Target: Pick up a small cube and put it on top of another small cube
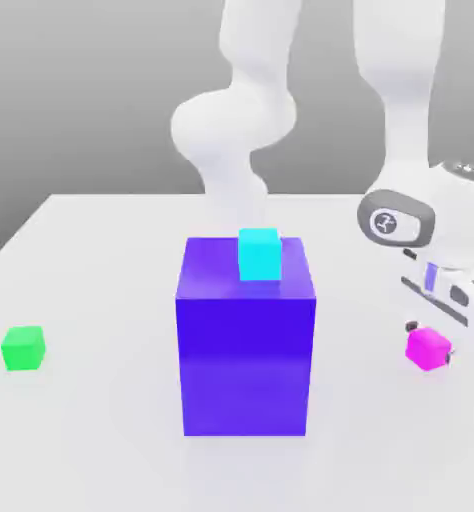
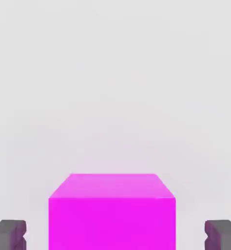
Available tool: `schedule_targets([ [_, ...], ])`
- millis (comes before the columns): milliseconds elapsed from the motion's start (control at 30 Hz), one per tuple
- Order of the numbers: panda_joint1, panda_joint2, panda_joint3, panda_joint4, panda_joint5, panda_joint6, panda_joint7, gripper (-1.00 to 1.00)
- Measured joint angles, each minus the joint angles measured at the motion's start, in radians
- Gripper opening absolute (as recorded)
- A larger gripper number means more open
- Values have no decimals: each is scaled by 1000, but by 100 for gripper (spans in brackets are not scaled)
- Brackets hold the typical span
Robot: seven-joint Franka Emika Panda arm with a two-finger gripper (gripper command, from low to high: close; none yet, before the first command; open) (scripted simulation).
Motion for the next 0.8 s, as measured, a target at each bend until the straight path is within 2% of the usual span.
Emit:
schedule_targets([
  [200,-13,-25,15,-5,5,-21,-5,-100],
  [400,-60,-222,92,-41,148,-173,-108,-100],
  [567,-130,-270,63,-6,185,-180,-69,-100],
  [800,-237,-309,7,56,183,-165,43,-100],
])
